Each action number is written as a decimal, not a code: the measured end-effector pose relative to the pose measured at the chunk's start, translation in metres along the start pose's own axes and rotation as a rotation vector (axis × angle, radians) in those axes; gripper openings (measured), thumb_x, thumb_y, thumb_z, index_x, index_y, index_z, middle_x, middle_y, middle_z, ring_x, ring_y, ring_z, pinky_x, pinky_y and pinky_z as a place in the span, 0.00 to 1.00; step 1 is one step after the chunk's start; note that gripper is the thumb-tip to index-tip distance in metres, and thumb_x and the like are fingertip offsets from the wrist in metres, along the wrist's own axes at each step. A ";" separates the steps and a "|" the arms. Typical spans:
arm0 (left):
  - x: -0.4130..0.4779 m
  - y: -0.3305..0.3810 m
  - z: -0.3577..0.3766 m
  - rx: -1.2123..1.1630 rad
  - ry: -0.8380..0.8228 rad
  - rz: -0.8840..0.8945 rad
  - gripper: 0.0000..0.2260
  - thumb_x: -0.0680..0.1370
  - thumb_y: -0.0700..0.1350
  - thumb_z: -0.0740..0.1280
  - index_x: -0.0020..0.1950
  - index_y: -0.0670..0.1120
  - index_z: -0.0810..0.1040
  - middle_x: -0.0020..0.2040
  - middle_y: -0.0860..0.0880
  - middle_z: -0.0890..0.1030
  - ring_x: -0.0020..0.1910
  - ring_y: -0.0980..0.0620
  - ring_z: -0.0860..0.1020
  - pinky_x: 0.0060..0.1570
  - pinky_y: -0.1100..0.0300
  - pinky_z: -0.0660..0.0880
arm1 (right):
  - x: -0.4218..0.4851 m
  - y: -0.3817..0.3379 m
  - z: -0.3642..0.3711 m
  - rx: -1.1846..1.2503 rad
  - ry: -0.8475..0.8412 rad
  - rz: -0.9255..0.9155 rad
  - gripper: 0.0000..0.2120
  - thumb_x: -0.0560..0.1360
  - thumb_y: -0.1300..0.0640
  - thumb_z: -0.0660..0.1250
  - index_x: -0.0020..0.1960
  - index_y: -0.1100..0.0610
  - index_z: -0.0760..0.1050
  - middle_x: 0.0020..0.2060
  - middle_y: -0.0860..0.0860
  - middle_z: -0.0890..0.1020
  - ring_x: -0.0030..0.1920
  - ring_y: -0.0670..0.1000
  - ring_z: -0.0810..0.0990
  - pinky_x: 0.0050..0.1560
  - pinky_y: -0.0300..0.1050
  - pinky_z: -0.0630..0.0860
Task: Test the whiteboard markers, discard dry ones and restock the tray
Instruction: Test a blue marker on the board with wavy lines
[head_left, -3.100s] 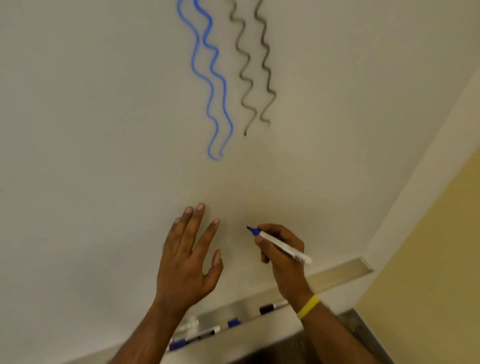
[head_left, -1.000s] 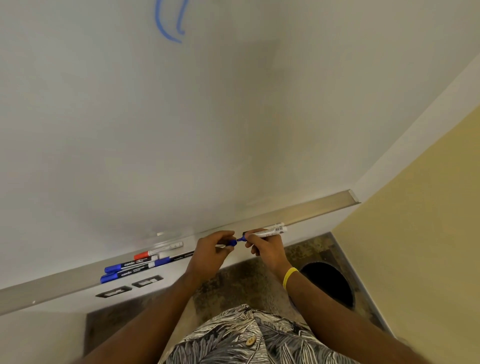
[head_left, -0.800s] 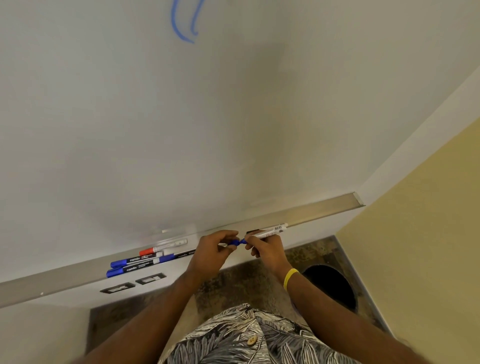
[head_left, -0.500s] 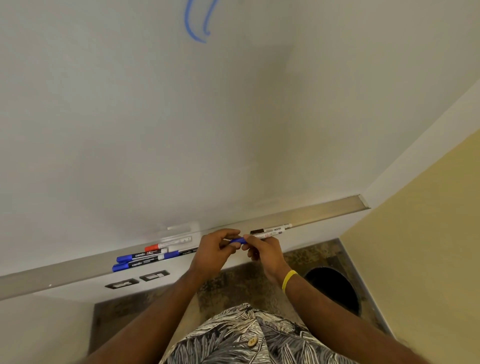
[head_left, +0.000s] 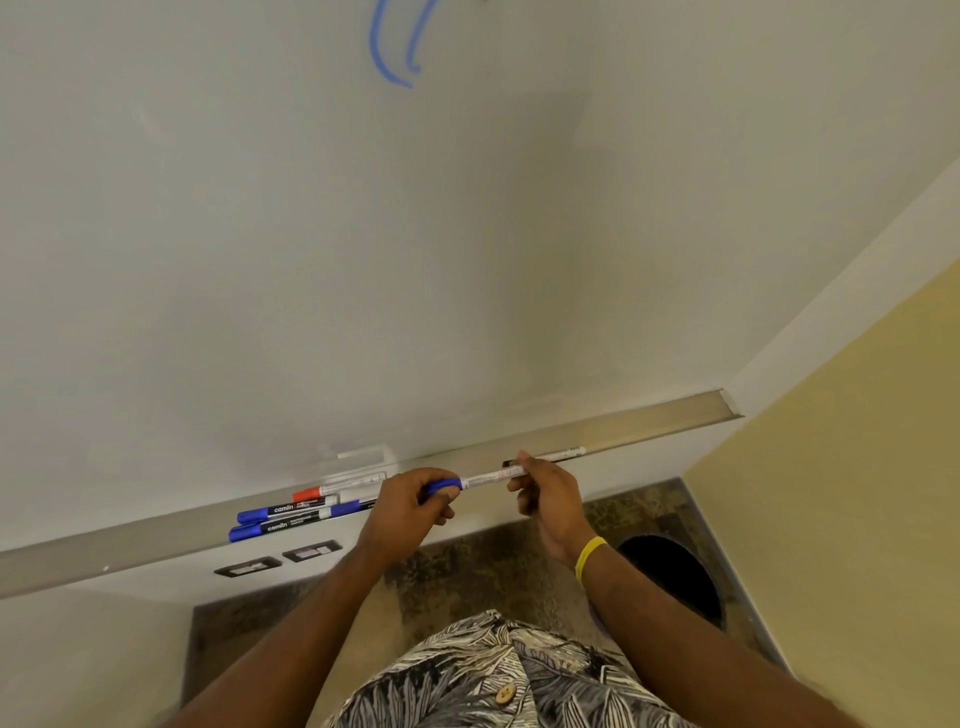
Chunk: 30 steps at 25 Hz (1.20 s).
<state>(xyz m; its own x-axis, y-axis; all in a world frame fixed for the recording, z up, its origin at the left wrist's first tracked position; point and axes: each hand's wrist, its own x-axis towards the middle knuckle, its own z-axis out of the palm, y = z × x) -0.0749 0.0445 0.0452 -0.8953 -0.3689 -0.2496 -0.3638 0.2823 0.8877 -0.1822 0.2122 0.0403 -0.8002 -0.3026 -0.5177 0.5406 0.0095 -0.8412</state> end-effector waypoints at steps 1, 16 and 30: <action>-0.002 -0.003 -0.003 0.022 -0.011 -0.014 0.07 0.79 0.41 0.68 0.55 0.50 0.79 0.43 0.51 0.83 0.40 0.55 0.83 0.41 0.66 0.79 | 0.001 0.000 -0.002 -0.028 0.005 -0.009 0.12 0.80 0.56 0.64 0.50 0.65 0.81 0.33 0.56 0.80 0.30 0.49 0.71 0.30 0.39 0.70; -0.007 -0.012 0.011 0.167 0.050 -0.020 0.06 0.77 0.49 0.70 0.50 0.49 0.83 0.40 0.55 0.81 0.39 0.56 0.76 0.37 0.73 0.70 | -0.008 0.023 0.012 -0.348 -0.213 -0.077 0.13 0.83 0.58 0.60 0.46 0.64 0.79 0.32 0.55 0.81 0.29 0.48 0.75 0.33 0.37 0.74; 0.014 -0.022 0.005 0.105 0.008 -0.115 0.05 0.82 0.48 0.62 0.54 0.51 0.77 0.47 0.52 0.81 0.45 0.53 0.79 0.49 0.59 0.79 | 0.027 0.017 0.025 -1.270 -0.472 -0.712 0.12 0.80 0.49 0.64 0.56 0.55 0.79 0.51 0.52 0.81 0.51 0.52 0.77 0.53 0.45 0.73</action>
<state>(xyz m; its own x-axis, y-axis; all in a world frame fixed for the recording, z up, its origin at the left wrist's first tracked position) -0.0803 0.0377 0.0199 -0.8441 -0.4110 -0.3443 -0.4895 0.3286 0.8077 -0.1885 0.1806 0.0155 -0.5032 -0.8611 -0.0729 -0.6770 0.4452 -0.5861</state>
